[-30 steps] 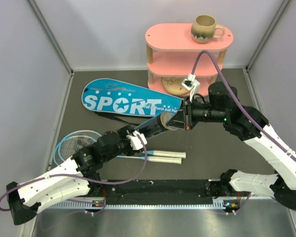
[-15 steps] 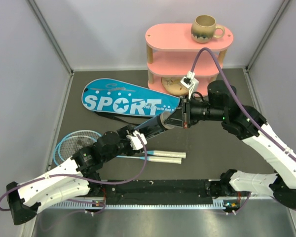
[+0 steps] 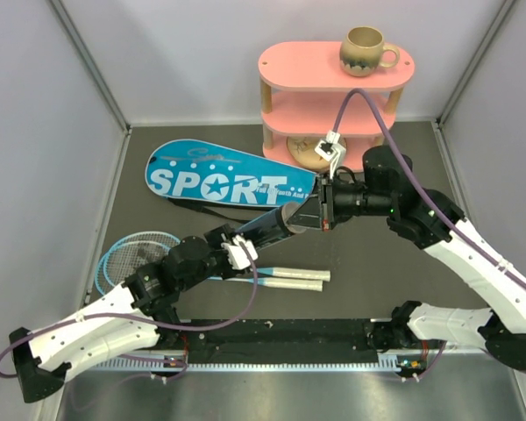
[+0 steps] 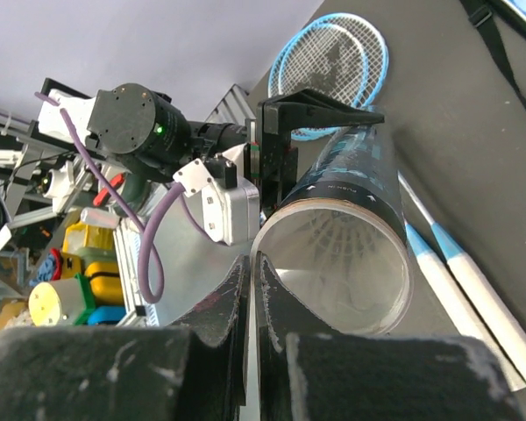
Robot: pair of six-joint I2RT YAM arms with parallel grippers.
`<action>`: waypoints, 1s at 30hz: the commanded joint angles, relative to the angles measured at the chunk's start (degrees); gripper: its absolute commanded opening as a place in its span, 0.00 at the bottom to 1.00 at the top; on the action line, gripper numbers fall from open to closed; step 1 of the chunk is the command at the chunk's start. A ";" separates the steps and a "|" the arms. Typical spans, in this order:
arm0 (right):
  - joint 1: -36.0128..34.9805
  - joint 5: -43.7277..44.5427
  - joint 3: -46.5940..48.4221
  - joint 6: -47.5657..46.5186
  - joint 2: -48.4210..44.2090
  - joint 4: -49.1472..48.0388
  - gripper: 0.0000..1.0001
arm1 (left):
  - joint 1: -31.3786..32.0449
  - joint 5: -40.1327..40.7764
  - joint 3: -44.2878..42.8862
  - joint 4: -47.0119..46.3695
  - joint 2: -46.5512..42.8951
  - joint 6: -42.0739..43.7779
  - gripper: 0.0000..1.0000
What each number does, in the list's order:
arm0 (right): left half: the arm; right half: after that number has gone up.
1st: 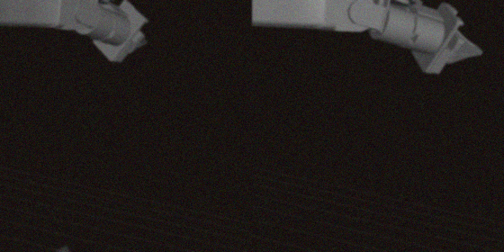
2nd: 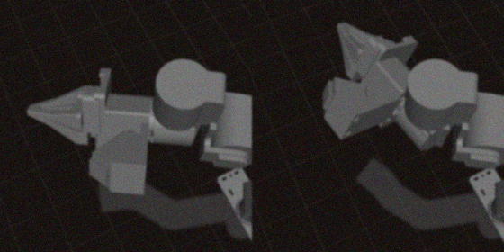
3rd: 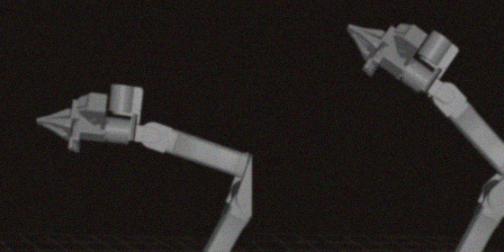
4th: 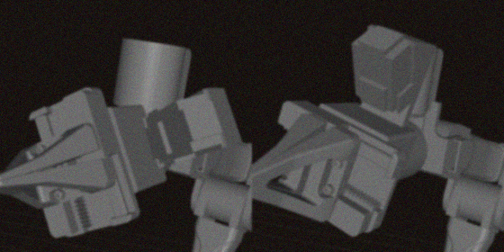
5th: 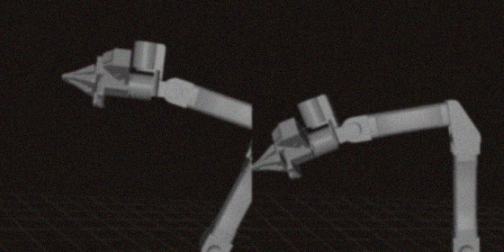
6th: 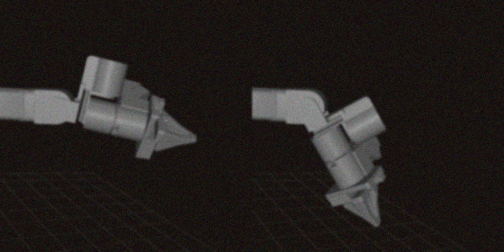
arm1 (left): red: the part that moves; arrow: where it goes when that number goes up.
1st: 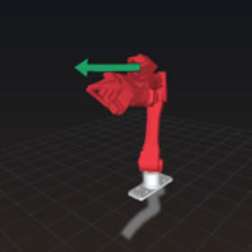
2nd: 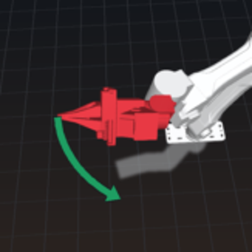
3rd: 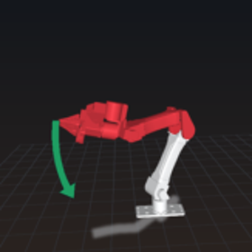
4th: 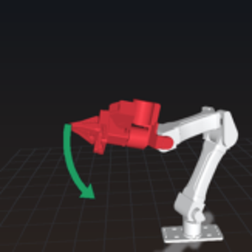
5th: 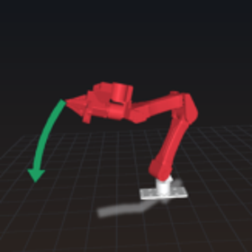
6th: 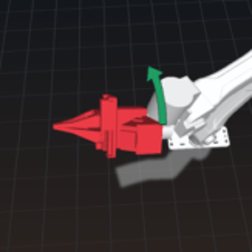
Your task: Pack up the badminton gear
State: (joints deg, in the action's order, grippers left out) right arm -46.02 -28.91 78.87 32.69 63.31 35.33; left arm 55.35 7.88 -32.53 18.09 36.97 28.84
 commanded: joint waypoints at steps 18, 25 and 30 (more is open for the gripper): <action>0.23 -8.53 -5.83 4.22 5.25 -8.78 0.55 | 0.55 -12.62 1.94 -11.41 -9.28 -0.54 0.00; 2.16 -8.54 -7.07 2.22 0.09 -10.82 0.64 | 0.55 -11.49 2.22 -13.34 -11.31 -3.95 0.00; 2.16 -3.97 -5.92 -1.39 -11.52 -6.86 0.77 | 0.55 -6.47 -1.73 -12.29 -6.67 -10.11 0.00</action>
State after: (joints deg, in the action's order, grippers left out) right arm -43.64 -37.15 72.69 35.77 60.60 24.45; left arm 55.13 2.83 -27.97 19.40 27.77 24.36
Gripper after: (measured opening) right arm 0.731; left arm 0.734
